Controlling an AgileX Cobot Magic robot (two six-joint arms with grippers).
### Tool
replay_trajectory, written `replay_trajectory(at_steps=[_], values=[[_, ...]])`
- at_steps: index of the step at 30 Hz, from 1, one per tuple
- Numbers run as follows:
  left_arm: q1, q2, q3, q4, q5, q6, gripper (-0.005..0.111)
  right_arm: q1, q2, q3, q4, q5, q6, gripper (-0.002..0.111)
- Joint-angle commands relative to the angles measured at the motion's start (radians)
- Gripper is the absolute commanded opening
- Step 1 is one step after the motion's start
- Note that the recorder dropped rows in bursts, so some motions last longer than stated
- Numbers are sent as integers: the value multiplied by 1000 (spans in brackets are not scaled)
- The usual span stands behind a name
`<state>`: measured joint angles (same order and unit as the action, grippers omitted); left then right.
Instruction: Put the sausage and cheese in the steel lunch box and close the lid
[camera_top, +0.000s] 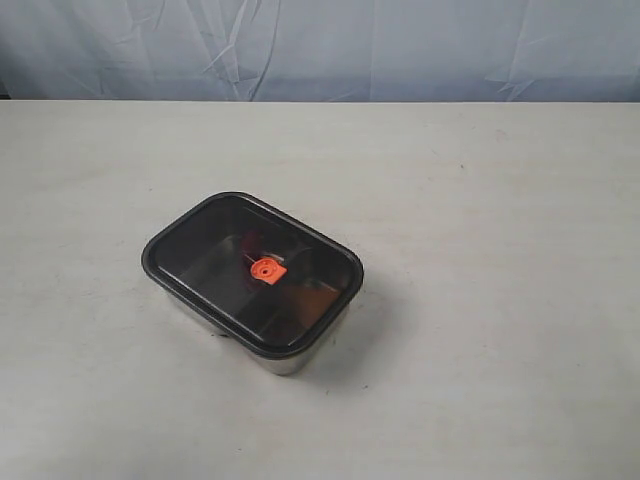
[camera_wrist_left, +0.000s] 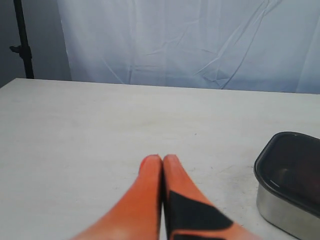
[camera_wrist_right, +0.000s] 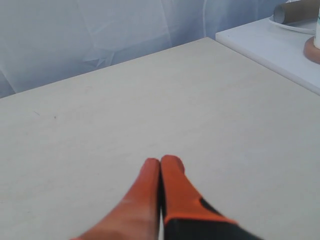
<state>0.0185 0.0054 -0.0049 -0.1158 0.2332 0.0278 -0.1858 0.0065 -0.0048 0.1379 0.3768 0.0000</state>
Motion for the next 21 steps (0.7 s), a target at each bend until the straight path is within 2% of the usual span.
replay_trajectory(at_steps=[1, 21], values=[[0, -5, 5, -9, -8, 1, 0, -4, -7, 5, 1, -11, 0, -1], [0, -5, 5, 2, -8, 1, 0, -4, -7, 5, 4, -13, 0, -1]])
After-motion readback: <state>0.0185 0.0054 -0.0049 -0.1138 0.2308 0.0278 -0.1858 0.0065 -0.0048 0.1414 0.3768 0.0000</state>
